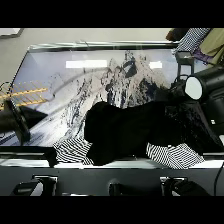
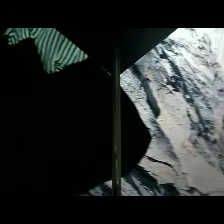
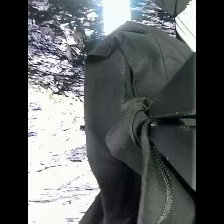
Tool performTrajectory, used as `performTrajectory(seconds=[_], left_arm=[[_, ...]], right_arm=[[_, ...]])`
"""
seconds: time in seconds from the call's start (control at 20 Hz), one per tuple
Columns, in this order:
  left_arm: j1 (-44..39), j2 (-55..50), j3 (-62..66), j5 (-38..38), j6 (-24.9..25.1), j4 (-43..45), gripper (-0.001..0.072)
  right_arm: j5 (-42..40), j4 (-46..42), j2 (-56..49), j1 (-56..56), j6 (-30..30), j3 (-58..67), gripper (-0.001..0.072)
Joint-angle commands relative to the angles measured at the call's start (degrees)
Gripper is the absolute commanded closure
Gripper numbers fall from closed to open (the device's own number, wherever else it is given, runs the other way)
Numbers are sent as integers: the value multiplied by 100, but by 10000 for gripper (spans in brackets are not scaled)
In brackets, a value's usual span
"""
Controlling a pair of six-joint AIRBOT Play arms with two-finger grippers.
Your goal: Fold the clothes and pants, and hang the long-sleeved shirts on hangers.
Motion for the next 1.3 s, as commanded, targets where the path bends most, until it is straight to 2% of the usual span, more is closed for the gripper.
performTrajectory(seconds=[0.0, 0.45, 0.9, 1.05, 1.25], left_arm=[[-435, 564, -525, -476, -85, -505, 683], [-699, 678, -758, -586, -87, -911, 682], [-702, 46, -758, -579, 4, -914, 682], [-699, -79, -758, -365, 4, -914, 683], [-699, -131, -758, -267, 103, -911, 682]], right_arm=[[-175, -81, -149, 4, 125, 0, 676], [-387, -68, -313, 4, 295, 0, 677], [-380, 256, 22, 4, 295, 4, 677], [-358, 533, 59, 7, 293, 4, 677], [-345, 487, 111, 4, 280, 7, 677]])
